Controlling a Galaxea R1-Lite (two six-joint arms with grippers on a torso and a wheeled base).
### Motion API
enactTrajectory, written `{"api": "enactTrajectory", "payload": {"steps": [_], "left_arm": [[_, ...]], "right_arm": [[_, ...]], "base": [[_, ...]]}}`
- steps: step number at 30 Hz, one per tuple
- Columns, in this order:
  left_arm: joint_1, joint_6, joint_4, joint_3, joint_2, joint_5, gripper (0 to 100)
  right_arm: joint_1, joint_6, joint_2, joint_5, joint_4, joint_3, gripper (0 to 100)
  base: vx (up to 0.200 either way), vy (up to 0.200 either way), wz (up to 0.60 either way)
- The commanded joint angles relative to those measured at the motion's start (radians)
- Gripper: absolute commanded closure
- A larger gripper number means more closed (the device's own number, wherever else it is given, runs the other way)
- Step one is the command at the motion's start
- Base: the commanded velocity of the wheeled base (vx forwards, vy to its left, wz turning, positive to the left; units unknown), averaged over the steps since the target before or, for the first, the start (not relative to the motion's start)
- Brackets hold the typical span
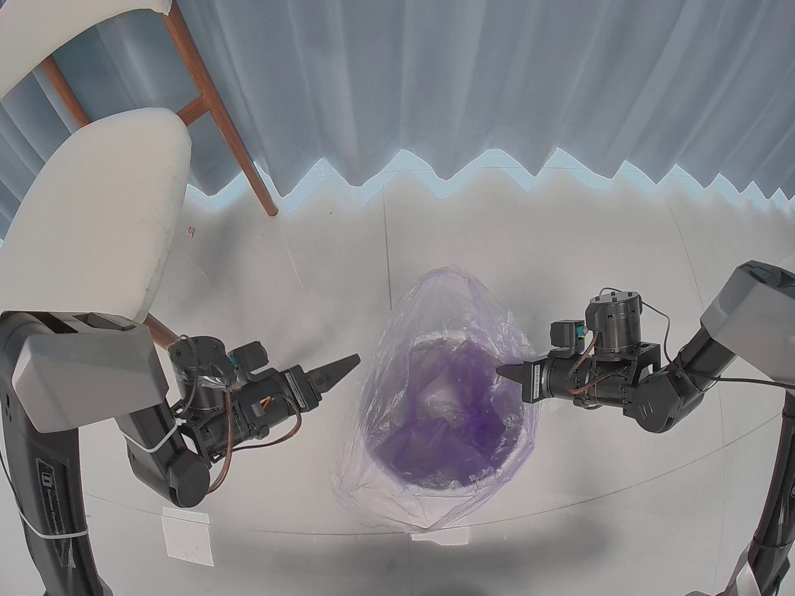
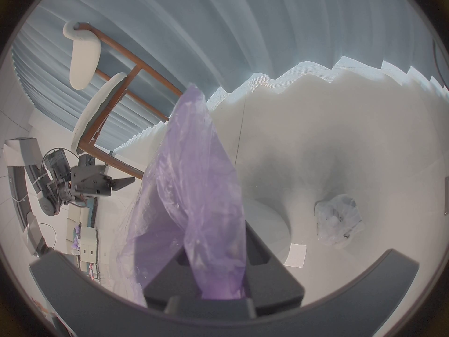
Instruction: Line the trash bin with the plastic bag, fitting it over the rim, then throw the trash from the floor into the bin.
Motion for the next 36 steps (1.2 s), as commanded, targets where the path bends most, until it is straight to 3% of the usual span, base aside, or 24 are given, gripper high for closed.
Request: {"api": "enactTrajectory", "payload": {"steps": [1, 4, 19, 20, 33, 36], "left_arm": [[-0.024, 0.05, 0.0, 0.018, 0.062, -0.002, 0], [-0.024, 0.105, 0.0, 0.018, 0.083, 0.001, 0], [-0.067, 0.115, -0.001, 0.035, 0.117, 0.024, 0], [-0.07, 0.115, -0.001, 0.035, 0.117, 0.035, 100], [-0.03, 0.108, 0.0, 0.005, 0.103, 0.046, 100], [-0.022, 0.111, 0.0, 0.002, 0.111, 0.046, 100]], "right_arm": [[0.001, -0.002, 0.01, 0.001, -0.003, 0.007, 100], [0.003, -0.002, 0.004, 0.003, -0.005, 0.011, 100], [0.013, -0.004, -0.007, 0.009, -0.008, 0.022, 100], [0.015, -0.002, -0.008, 0.011, -0.007, 0.022, 100], [0.012, -0.001, -0.047, 0.014, -0.007, 0.039, 100], [0.01, -0.001, -0.054, 0.04, -0.008, 0.049, 100]], "base": [[0.0, 0.0, 0.0], [0.0, 0.0, 0.0], [0.0, 0.0, 0.0], [0.0, 0.0, 0.0], [0.0, 0.0, 0.0], [0.0, 0.0, 0.0]]}}
